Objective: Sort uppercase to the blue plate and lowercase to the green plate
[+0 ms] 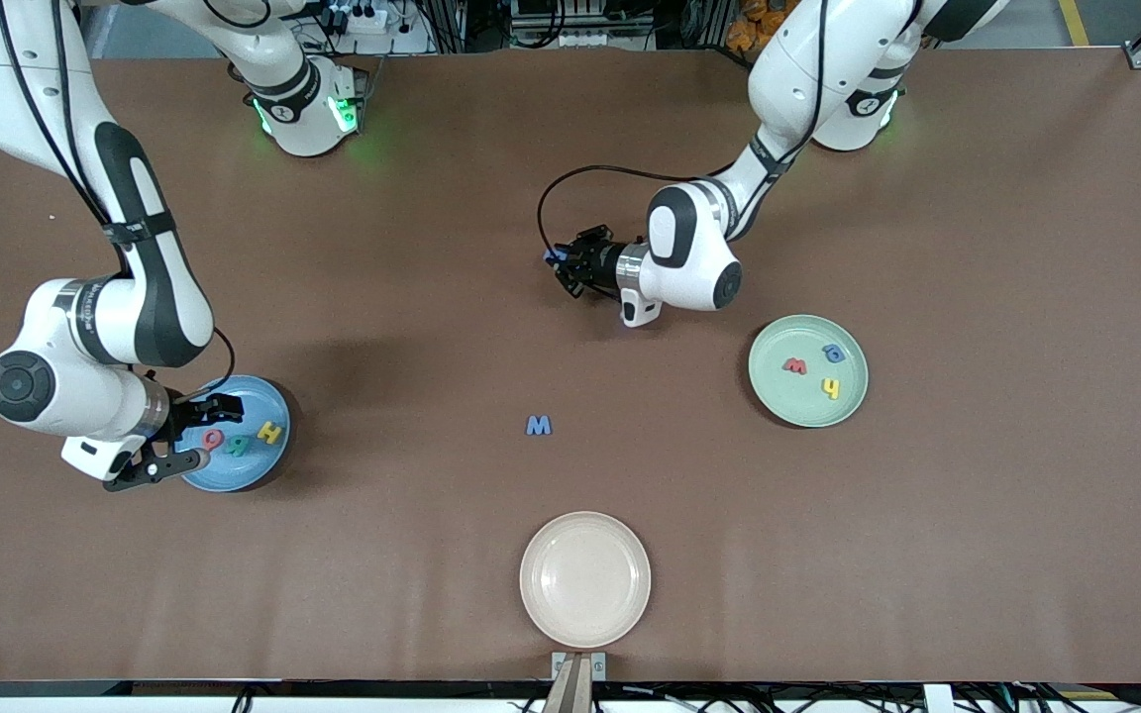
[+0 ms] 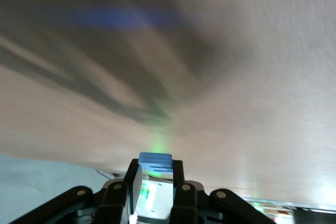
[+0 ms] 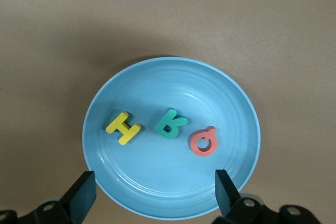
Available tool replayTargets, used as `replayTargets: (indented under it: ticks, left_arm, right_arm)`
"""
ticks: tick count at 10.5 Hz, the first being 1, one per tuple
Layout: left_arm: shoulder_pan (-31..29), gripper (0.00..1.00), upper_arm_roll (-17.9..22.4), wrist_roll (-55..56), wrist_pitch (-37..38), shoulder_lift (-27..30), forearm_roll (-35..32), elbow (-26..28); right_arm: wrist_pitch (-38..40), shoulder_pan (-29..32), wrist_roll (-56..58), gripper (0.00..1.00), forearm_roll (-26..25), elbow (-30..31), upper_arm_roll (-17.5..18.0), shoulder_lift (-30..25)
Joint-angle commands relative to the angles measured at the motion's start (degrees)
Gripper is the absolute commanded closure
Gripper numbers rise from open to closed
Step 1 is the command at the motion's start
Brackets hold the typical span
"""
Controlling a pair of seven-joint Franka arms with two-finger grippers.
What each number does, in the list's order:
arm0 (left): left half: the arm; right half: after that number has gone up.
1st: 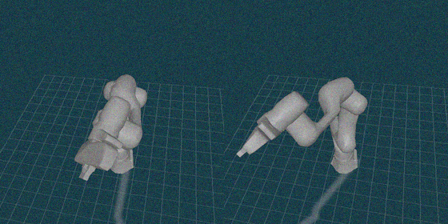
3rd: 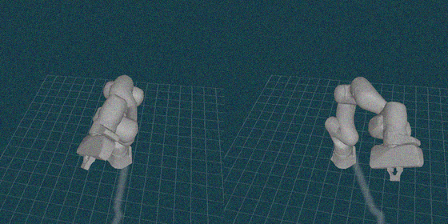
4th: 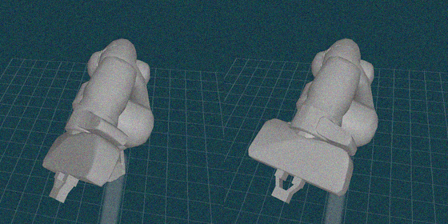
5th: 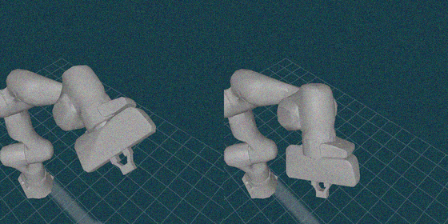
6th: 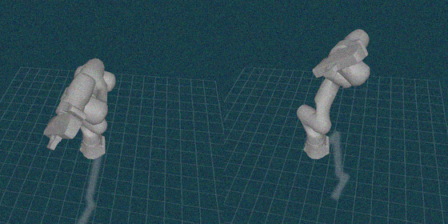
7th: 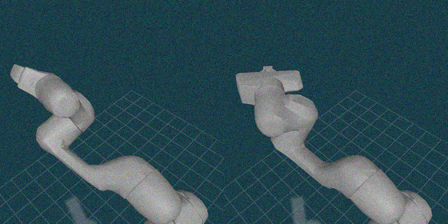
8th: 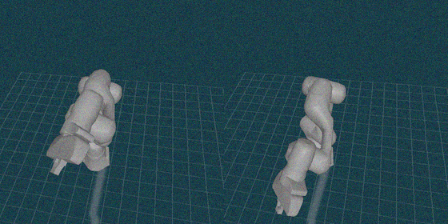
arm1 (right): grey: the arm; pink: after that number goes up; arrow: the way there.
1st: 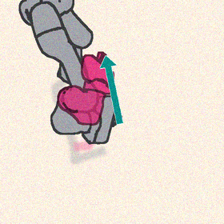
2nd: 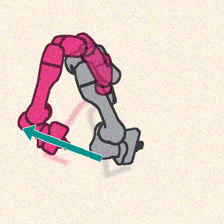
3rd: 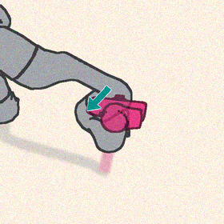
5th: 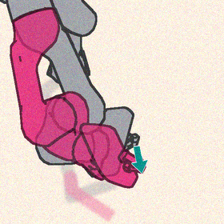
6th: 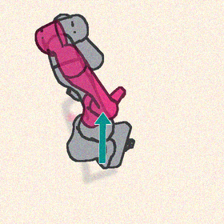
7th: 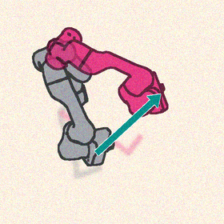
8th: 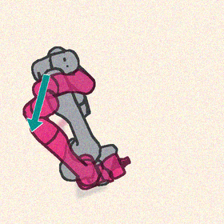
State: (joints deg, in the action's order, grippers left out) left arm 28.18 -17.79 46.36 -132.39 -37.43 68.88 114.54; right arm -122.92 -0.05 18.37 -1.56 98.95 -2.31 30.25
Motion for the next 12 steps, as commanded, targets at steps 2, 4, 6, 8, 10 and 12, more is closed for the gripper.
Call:
replayTargets:
  ticks: [2, 4, 6, 8, 10, 12]
  left_arm:
    - [-3.74, 0.87, -0.05, -3.01, 5.11, 4.02, -9.18, 6.55]
    - [-5.76, 0.87, 0.13, -3.64, 10.37, 5.78, -14.8, 7.45]
    - [-8.22, 0.88, 0.21, -5.3, 15.47, 8.84, -19.64, 9.28]
    - [-11.29, 0.88, 0.21, -5.84, 18.82, 11.4, -24.99, 10.26]
    - [-15.16, 0.88, 0.21, -6.89, 21.2, 12.46, -30.97, 10.44]
    - [-18.76, 0.88, 0.21, -9.69, 24.53, 14.74, -37.47, 10.78]
  right_arm:
    - [0.14, -1.7, -3.07, 0.0, 0.69, 0.98, 0.11, -1.07]
    - [0.14, -3.37, -6.32, 0.0, 0.6, 0.81, 0.11, -1.16]
    - [0.58, -5.3, -9.92, 0.0, 0.68, 0.81, 0.11, -1.42]
    - [2.95, -7.32, -14.04, 0.0, 0.69, -0.24, 0.2, -1.59]
    - [2.69, -10.3, -19.23, 0.0, 0.69, -0.42, 0.2, -1.6]
    - [2.43, -10.58, -19.6, 0.0, 3.47, -0.86, 1.77, -1.42]
